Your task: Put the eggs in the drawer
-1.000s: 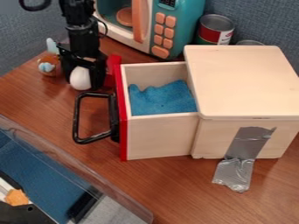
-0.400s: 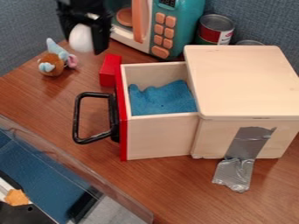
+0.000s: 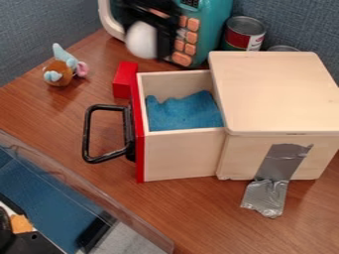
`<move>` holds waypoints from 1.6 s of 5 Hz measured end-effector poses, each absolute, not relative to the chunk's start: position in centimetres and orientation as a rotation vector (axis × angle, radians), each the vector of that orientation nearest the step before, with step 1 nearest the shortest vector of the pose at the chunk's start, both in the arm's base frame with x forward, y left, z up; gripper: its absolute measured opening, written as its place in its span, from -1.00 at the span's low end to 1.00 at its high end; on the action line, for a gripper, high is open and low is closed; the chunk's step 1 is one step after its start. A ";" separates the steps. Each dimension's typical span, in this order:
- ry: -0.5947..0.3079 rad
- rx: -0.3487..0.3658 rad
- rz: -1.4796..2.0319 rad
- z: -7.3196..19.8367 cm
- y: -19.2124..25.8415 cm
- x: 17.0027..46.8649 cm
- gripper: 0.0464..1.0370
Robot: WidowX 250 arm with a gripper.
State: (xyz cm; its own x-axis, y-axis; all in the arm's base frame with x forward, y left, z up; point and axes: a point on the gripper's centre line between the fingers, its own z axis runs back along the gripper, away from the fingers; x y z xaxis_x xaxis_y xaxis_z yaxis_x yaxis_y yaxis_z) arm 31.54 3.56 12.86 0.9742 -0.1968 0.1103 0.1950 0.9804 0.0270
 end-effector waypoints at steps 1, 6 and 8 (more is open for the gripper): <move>-0.106 0.019 -0.256 12.6 0.4 31.6 0.67; -0.068 0.055 -0.299 11.5 0.3 27.4 0.94; -0.023 0.105 -0.292 14.7 3.5 24.6 0.92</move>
State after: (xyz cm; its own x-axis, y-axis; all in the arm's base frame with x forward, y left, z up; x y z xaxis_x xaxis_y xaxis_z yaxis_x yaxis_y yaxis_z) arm 24.58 3.47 14.68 0.9574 -0.2886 0.0075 0.2862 0.9522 0.1068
